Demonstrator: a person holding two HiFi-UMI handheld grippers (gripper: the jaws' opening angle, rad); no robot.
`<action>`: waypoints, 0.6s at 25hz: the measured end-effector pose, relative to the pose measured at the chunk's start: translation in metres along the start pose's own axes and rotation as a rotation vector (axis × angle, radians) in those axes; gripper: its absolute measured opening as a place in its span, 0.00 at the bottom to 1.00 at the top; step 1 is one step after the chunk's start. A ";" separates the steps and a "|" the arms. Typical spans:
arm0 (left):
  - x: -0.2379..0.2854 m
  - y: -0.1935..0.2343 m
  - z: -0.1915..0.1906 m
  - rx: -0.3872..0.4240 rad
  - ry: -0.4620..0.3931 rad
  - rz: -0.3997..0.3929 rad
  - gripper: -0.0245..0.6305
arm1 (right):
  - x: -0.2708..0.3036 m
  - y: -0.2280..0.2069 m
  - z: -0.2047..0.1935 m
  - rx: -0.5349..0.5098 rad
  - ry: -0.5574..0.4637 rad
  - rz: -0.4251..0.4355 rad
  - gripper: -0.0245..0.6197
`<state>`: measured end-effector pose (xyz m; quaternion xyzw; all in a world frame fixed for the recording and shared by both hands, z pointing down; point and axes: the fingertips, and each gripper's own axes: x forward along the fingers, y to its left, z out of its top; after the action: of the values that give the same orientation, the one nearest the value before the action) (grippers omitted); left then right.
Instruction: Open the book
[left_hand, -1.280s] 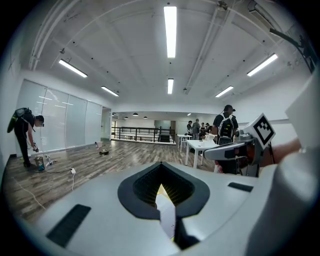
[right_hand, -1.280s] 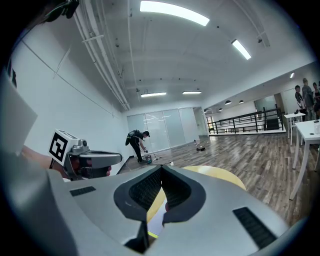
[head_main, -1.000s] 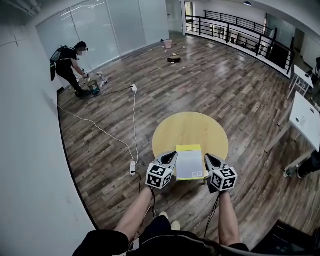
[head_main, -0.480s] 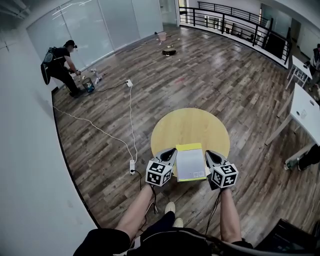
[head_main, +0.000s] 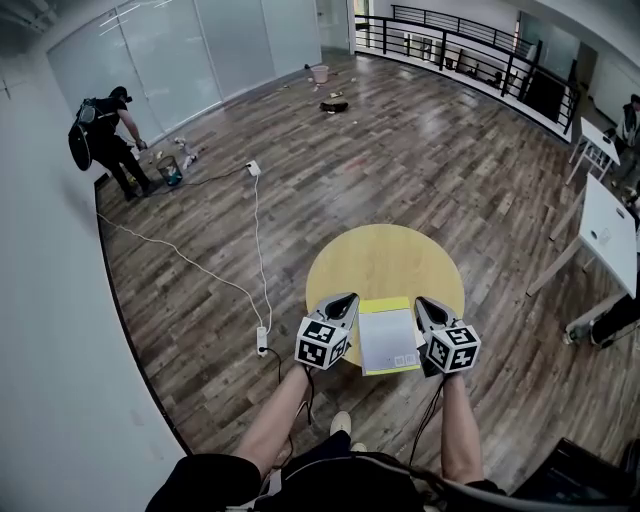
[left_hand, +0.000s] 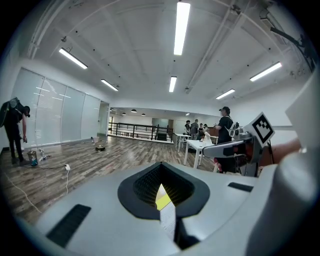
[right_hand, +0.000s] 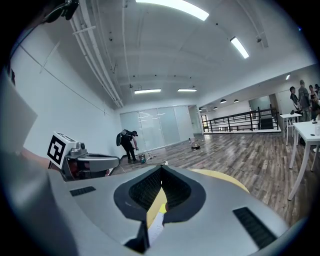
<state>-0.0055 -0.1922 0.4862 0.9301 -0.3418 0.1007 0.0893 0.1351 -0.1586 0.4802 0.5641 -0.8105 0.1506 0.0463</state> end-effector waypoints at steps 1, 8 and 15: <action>0.001 0.003 0.001 0.000 -0.004 -0.002 0.04 | 0.002 0.000 0.002 -0.002 -0.002 -0.005 0.05; 0.010 0.019 0.005 -0.001 -0.008 -0.027 0.04 | 0.014 -0.002 0.013 -0.012 -0.015 -0.036 0.05; 0.022 0.021 0.003 0.000 -0.001 -0.045 0.04 | 0.020 -0.006 0.009 -0.014 0.004 -0.038 0.05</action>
<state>-0.0019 -0.2222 0.4910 0.9377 -0.3206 0.0981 0.0914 0.1338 -0.1812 0.4779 0.5789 -0.8006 0.1449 0.0545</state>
